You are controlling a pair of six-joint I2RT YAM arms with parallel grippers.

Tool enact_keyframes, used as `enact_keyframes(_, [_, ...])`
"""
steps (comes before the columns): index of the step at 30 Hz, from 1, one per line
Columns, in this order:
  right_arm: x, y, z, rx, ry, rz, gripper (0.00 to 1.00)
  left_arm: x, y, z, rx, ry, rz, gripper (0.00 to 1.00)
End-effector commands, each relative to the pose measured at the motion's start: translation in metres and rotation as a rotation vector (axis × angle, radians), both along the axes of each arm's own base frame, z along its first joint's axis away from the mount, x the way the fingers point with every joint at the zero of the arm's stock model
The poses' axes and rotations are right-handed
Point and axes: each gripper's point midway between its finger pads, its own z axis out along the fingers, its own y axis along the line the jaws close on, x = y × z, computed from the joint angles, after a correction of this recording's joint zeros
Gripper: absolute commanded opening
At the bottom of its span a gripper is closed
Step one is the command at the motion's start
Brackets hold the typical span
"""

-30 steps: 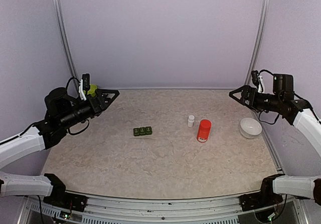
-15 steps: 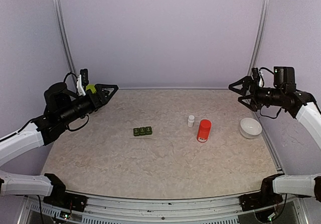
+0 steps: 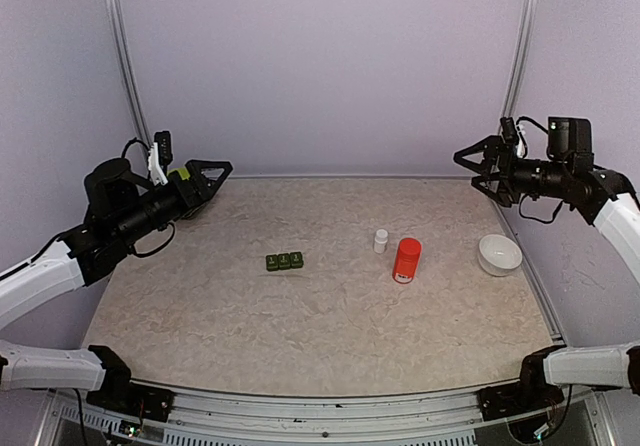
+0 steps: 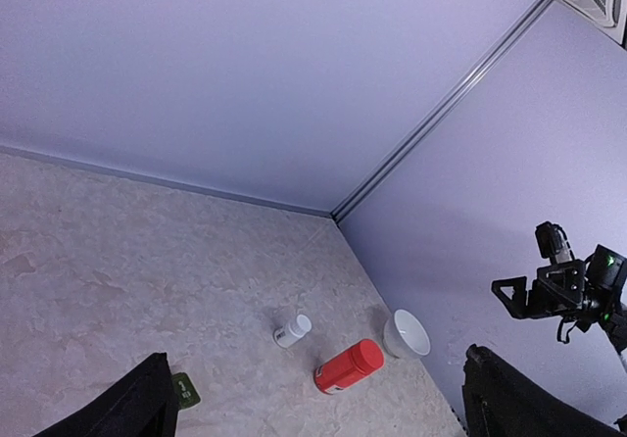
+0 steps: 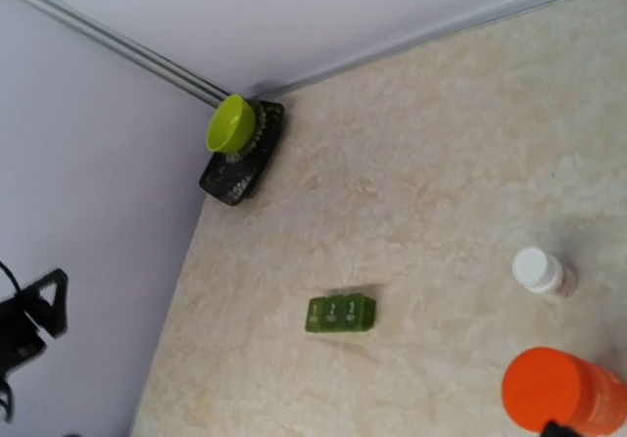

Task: Sort the pills into containers
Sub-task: Pick up the pill container from the center of the board.

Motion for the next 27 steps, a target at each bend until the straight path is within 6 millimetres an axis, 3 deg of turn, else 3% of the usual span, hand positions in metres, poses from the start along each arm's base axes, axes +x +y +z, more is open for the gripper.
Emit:
enact_keyframes(1, [-0.010,0.008,-0.009,-0.001,-0.123,0.070,1.00,-0.001,-0.005,0.005,0.008,-0.020,-0.004,0.99])
enact_keyframes(4, [-0.012,0.007,-0.017,-0.026,-0.233,0.078,1.00,0.001,-0.012,0.001,0.038,-0.011,-0.002,0.99])
enact_keyframes(9, [0.006,-0.007,-0.071,-0.177,-0.207,0.004,1.00,0.007,-0.034,-0.010,0.143,0.021,-0.001,0.99])
enact_keyframes(14, [0.017,-0.005,-0.122,-0.301,-0.197,0.013,1.00,0.012,-0.065,-0.028,0.265,0.033,-0.036,0.99])
enact_keyframes(19, [0.022,0.003,-0.159,-0.386,-0.227,0.037,1.00,0.015,-0.090,-0.053,0.309,0.053,-0.098,0.99])
enact_keyframes(27, [0.007,0.029,-0.185,-0.371,-0.366,0.068,1.00,0.005,-0.126,-0.086,0.342,0.078,-0.172,0.99])
